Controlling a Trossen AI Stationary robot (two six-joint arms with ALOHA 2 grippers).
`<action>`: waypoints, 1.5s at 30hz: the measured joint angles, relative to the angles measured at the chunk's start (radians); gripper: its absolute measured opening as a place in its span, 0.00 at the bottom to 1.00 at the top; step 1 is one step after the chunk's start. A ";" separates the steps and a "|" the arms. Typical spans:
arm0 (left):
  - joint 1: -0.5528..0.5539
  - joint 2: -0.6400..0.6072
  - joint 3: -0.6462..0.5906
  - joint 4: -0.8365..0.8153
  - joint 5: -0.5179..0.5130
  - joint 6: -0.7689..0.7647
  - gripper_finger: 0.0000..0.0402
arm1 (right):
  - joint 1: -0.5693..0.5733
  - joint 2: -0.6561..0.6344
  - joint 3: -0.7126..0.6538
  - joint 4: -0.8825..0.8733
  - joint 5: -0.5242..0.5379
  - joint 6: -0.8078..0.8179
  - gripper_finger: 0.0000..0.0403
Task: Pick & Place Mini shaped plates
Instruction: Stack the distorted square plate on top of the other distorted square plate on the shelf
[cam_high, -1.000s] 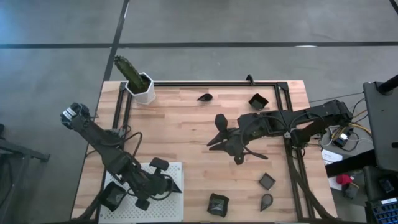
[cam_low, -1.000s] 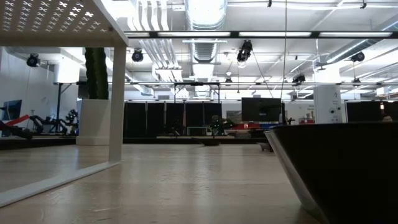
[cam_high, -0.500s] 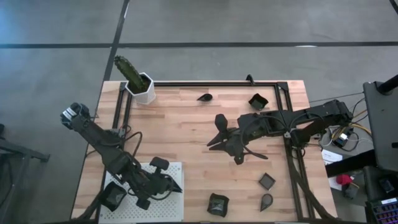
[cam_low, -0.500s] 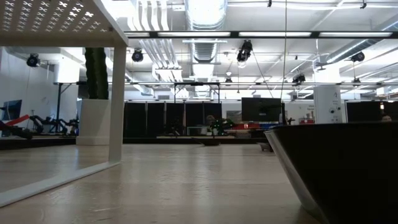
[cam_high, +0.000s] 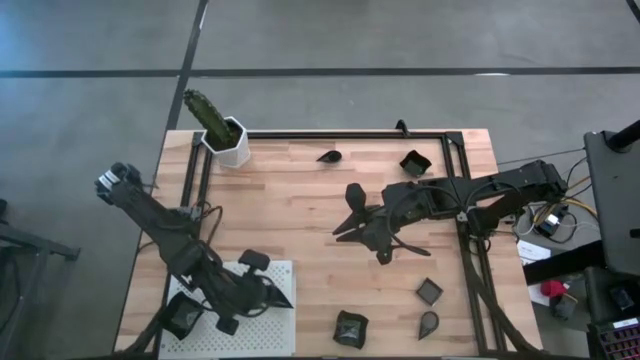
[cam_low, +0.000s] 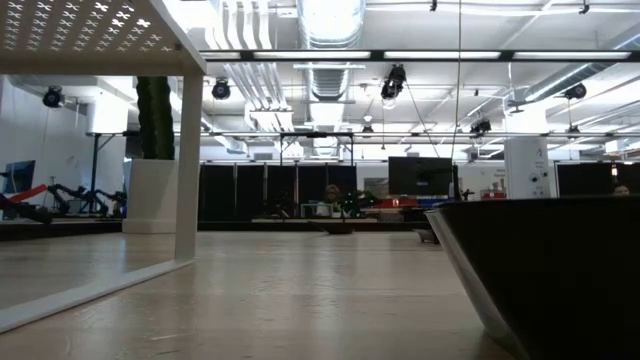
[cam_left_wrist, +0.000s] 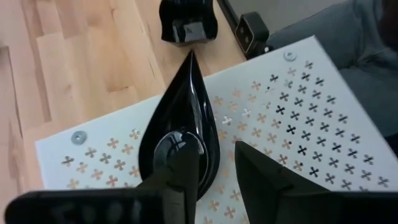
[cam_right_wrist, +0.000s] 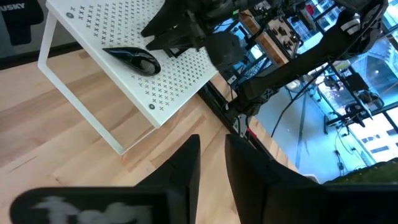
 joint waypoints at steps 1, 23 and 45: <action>0.001 -0.011 0.000 -0.001 0.000 0.000 0.25 | 0.000 0.000 0.000 0.000 0.000 0.001 0.17; 0.035 -0.204 0.000 -0.039 -0.647 0.004 0.25 | -0.018 -0.143 -0.010 -0.336 0.435 0.531 0.02; 0.147 -0.209 0.000 -0.042 -0.732 0.004 0.25 | -0.574 -0.179 -0.304 -0.522 0.411 1.063 0.02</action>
